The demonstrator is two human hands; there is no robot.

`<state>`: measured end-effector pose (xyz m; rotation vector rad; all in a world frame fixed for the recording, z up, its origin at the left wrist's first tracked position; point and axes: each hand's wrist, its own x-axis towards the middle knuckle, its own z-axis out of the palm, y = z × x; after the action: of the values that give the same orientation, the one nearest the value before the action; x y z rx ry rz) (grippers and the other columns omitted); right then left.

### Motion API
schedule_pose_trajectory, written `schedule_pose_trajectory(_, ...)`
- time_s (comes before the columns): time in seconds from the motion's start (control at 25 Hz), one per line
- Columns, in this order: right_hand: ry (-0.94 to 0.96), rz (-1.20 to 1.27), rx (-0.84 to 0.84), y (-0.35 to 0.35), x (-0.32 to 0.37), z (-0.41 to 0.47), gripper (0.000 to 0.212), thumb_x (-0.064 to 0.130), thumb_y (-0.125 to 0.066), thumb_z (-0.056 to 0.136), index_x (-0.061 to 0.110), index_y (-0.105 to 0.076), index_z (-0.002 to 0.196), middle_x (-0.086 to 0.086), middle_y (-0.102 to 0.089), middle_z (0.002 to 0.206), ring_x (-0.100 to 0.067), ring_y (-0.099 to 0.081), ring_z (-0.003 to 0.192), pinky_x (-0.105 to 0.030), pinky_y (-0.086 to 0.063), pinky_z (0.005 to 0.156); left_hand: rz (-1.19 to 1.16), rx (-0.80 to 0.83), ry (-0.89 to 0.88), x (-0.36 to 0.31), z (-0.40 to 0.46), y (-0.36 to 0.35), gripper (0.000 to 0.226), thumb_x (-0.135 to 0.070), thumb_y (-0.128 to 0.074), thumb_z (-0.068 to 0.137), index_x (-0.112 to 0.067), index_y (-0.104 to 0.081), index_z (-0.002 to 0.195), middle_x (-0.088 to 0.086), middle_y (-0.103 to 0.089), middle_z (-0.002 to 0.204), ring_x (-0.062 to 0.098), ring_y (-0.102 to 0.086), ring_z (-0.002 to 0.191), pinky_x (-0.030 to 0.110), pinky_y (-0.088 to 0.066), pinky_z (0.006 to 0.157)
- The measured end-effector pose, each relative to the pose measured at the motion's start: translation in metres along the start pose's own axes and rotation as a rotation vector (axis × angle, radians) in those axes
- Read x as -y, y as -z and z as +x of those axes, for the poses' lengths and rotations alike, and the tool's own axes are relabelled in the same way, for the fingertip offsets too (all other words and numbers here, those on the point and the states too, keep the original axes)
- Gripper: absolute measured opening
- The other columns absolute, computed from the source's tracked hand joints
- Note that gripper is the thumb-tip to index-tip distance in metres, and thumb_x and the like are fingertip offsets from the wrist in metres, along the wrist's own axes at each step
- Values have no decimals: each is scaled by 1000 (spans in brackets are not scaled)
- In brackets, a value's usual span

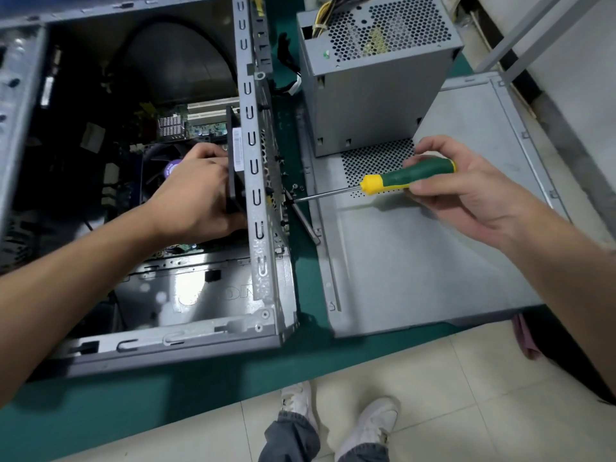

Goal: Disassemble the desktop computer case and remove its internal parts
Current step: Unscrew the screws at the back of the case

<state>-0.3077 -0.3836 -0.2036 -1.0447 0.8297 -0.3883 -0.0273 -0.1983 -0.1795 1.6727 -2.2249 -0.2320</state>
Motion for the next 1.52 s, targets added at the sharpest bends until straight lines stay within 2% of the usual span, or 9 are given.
schedule_pose_trajectory(0.16,-130,-624,-121,-3,3,4,40,56,-54,93,18,-59,81,-6,-56,63,-12,-42,44,-21,-35,40,-12,7,18,1,0,-1,19,-42,-49,75,-47,-31,74,-6,-49,60,33,-64,62,36,-29,83)
schedule_pose_trajectory(0.36,-13,6,-14,-4,3,0,25,1,-65,82,21,-58,95,-3,-58,88,-14,-57,71,-24,-49,64,2,43,105,-2,-1,3,8,-43,-47,74,-39,-48,67,-2,-55,62,32,-64,64,36,-32,87)
schedule_pose_trajectory(0.56,-101,-837,-153,-7,6,1,49,57,-41,98,15,-52,78,-6,-48,54,-15,-38,41,-21,-31,40,69,34,115,0,1,1,23,-43,-48,73,-25,-62,68,7,-63,64,33,-64,64,36,-29,84)
schedule_pose_trajectory(0.72,-50,-165,-80,-2,6,-1,22,0,-54,92,21,-57,94,-5,-52,85,-17,-47,65,-28,-42,59,75,33,116,2,1,0,26,-42,-47,73,-23,-64,66,8,-65,65,33,-65,66,35,-29,85)
schedule_pose_trajectory(0.96,-54,-846,-175,-5,4,0,43,53,-42,99,14,-61,90,-5,-57,58,-12,-45,39,-23,-34,44,78,20,81,4,0,-2,23,-42,-49,74,-25,-63,68,6,-65,66,32,-65,66,35,-29,85)
schedule_pose_trajectory(1.12,-20,-51,-72,-5,7,1,24,1,-55,92,22,-61,100,-3,-57,87,-17,-55,70,-27,-47,63,52,7,72,2,-1,0,19,-42,-50,73,-28,-60,66,4,-63,65,32,-66,66,35,-30,84)
schedule_pose_trajectory(1.32,-140,-720,-141,-7,6,1,42,52,-47,98,13,-57,86,-11,-56,63,-16,-44,42,-21,-35,41,-7,-10,42,2,-1,0,24,-41,-51,73,-51,-28,73,-10,-50,65,28,-63,63,34,-30,83)
schedule_pose_trajectory(1.44,-82,-360,-130,-3,4,2,6,20,-54,98,18,-58,95,-6,-53,75,-16,-46,57,-24,-40,51,-11,7,44,2,-1,0,17,-40,-50,74,-46,-33,74,-13,-45,66,28,-64,64,34,-30,84)
schedule_pose_trajectory(1.52,-68,-48,-32,-4,5,-1,26,-1,-55,89,23,-59,98,-3,-59,85,-17,-57,74,-28,-50,68,4,12,44,2,0,0,9,-40,-50,73,-40,-40,73,-6,-54,63,29,-64,63,35,-30,83)
